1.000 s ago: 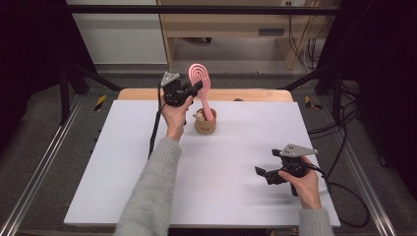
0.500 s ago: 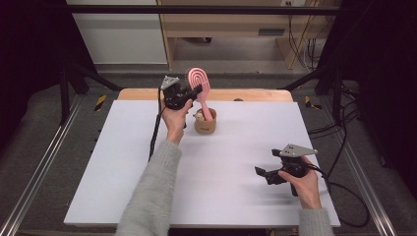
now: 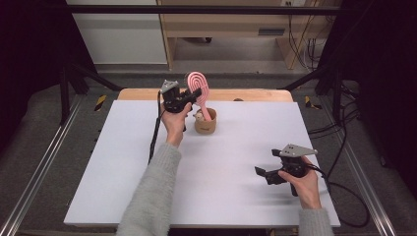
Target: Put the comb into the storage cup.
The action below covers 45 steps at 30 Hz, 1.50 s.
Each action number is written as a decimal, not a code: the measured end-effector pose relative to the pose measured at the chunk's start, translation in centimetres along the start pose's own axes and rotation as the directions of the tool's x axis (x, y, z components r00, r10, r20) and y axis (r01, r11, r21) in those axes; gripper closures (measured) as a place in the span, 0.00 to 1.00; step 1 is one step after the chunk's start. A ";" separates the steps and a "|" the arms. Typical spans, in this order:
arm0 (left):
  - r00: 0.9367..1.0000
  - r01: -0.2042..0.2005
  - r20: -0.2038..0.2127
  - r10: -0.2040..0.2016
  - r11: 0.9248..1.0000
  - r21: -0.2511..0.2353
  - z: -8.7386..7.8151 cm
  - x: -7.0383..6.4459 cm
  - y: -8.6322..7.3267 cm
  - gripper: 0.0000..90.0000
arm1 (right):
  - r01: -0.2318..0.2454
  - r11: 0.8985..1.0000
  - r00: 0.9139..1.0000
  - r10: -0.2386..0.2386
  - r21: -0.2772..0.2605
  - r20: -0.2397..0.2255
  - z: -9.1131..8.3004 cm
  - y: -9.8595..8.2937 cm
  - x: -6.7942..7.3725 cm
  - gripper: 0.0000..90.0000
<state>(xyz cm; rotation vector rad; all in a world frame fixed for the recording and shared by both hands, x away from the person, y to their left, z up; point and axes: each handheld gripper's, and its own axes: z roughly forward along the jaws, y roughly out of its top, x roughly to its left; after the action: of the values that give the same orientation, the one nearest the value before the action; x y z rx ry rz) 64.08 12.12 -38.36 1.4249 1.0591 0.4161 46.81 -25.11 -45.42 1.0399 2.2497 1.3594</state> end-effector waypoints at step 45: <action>0.998 0.057 -0.021 -0.057 0.998 -0.004 -0.5 2.2 -1.1 0.68 | 0.002 1.000 1.000 -0.002 -0.001 -0.002 0.1 0.0 0.0 0.01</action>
<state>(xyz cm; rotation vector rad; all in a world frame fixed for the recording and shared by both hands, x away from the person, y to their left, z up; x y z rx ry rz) 64.42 13.97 -40.06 1.3865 1.1133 0.3928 46.83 -25.06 -45.44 1.0364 2.2509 1.3611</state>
